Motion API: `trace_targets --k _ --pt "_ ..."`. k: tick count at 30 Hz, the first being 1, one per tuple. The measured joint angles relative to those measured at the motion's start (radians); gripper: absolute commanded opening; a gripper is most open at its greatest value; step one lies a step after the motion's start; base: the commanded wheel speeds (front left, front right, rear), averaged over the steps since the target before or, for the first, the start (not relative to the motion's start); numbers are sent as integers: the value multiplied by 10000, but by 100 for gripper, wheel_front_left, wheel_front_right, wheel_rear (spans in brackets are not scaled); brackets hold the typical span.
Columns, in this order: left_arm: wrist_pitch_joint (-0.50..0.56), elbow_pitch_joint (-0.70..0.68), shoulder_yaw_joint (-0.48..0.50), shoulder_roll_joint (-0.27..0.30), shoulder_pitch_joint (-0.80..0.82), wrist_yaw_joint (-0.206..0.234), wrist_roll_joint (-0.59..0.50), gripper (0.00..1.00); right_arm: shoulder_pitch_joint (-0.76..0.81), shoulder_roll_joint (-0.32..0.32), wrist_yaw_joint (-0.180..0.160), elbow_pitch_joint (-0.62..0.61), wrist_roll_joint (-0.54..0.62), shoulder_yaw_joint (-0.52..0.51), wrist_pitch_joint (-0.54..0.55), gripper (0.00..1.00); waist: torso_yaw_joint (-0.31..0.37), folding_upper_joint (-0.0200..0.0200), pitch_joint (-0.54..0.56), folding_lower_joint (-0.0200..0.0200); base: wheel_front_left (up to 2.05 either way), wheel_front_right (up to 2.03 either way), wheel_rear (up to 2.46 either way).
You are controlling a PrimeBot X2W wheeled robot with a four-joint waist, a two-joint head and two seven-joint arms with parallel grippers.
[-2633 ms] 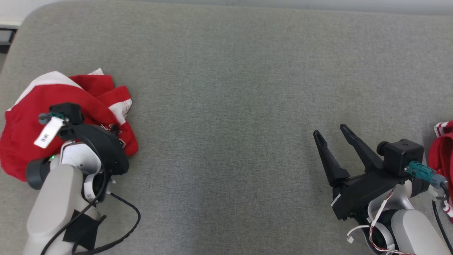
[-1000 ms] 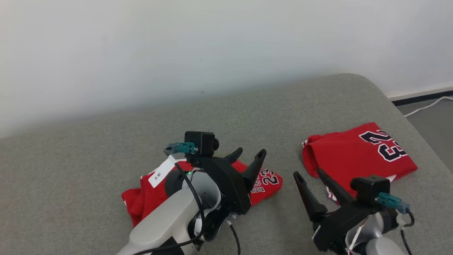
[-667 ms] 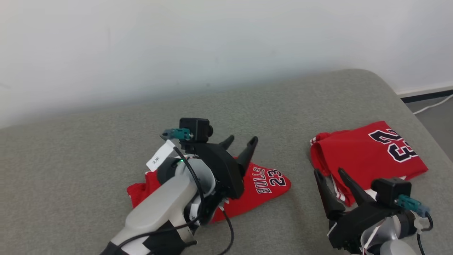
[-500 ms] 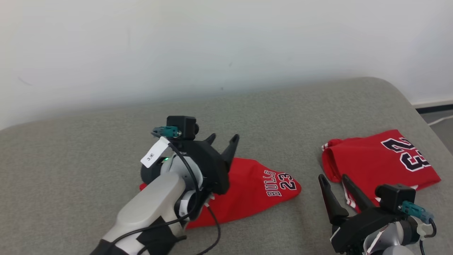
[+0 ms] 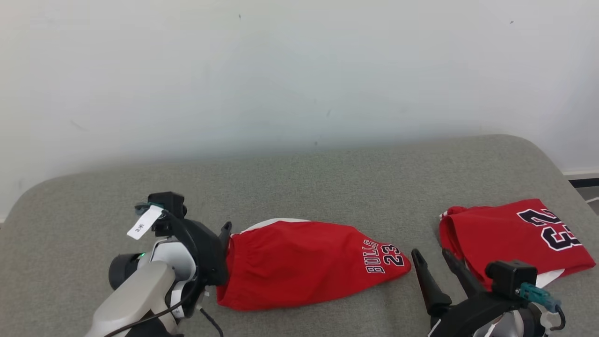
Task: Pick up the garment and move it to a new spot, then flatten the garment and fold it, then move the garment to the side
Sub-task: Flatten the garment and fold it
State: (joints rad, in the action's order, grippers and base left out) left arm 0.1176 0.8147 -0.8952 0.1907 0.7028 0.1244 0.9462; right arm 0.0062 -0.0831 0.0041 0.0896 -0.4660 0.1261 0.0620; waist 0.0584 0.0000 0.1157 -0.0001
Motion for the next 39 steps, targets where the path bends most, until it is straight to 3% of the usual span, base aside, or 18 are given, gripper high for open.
trace_targets --k 15,30,32,33,34,36,38,39 --pt "362 1248 725 -17 -394 0 313 100 81 27 19 -322 15 454 198 100 791 0 -291 1 0 0 0" --pt "1007 2303 692 67 691 0 8 99 -135 -25 31 -612 73 322 347 100 1774 1 -1313 1 0 0 0" --pt "1154 2339 585 -56 788 0 -56 83 -142 -33 -42 -616 73 240 341 100 1814 1 -1443 2 0 0 0" --pt "1290 2336 433 -146 941 0 -111 58 -144 -29 -44 -614 71 198 332 100 1801 1 -1530 2 0 0 0" --pt "1406 2334 362 -184 1004 -2 -153 49 -149 -29 -46 -608 71 182 330 100 1770 1 -1551 2 0 0 0" --pt "1565 2324 311 -245 1033 -2 -163 42 -161 -25 -54 -598 71 180 311 100 1679 1 -1564 1 0 0 0" --pt "1699 2326 165 -267 1043 -15 -267 5 -175 -25 -56 -571 71 167 284 100 1576 1 -1558 2 0 0 0" --pt "1737 2328 121 -267 1043 -21 -349 0 -187 -23 -54 -548 71 169 259 100 1521 1 -1549 2 0 0 0"
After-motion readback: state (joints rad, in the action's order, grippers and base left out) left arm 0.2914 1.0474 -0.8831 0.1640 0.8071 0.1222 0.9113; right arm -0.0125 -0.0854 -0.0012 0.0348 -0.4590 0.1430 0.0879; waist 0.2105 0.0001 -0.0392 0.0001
